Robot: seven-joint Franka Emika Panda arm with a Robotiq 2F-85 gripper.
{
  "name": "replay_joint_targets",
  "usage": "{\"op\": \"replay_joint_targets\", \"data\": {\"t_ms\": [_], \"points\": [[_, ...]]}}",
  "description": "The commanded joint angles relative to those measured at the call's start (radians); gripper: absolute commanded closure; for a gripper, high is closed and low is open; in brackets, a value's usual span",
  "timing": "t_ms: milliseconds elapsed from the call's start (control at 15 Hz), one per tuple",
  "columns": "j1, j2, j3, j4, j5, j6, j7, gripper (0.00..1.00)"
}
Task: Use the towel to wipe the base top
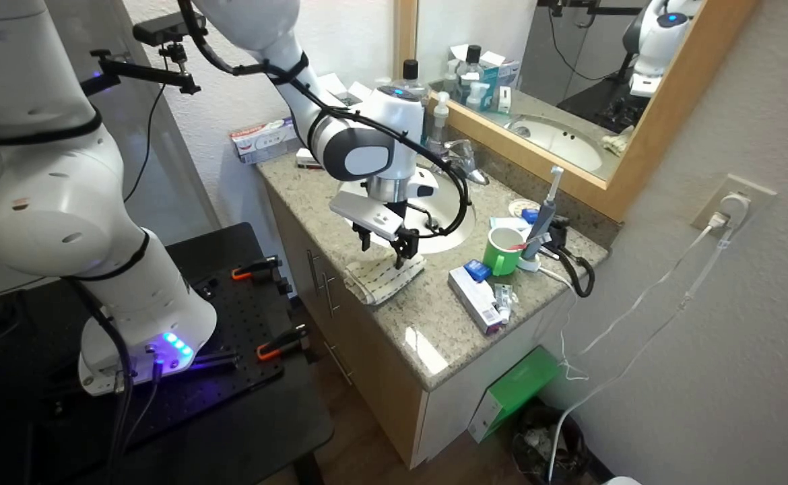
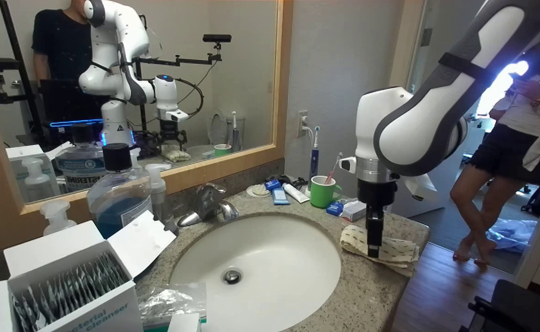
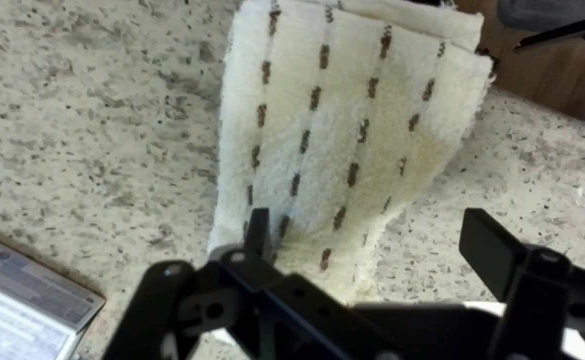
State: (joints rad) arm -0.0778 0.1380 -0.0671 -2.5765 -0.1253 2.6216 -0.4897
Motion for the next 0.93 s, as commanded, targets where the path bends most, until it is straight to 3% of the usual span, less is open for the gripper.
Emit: {"op": "replay_joint_targets", "data": {"t_ms": [0,267,533,667,867], "points": [[-0.049,-0.003,0.028,0.014,0.129,-0.004,-0.104,0.35],[-0.071,0.016,0.017,0.038,0.195,-0.007,-0.132,0.66],[-0.077,0.053,0.009,0.065,0.173,0.004,-0.093,0.96],[-0.073,0.087,0.005,0.084,0.149,0.012,-0.063,1.0],[-0.069,0.119,0.0,0.107,0.122,0.023,-0.009,0.98]]}}
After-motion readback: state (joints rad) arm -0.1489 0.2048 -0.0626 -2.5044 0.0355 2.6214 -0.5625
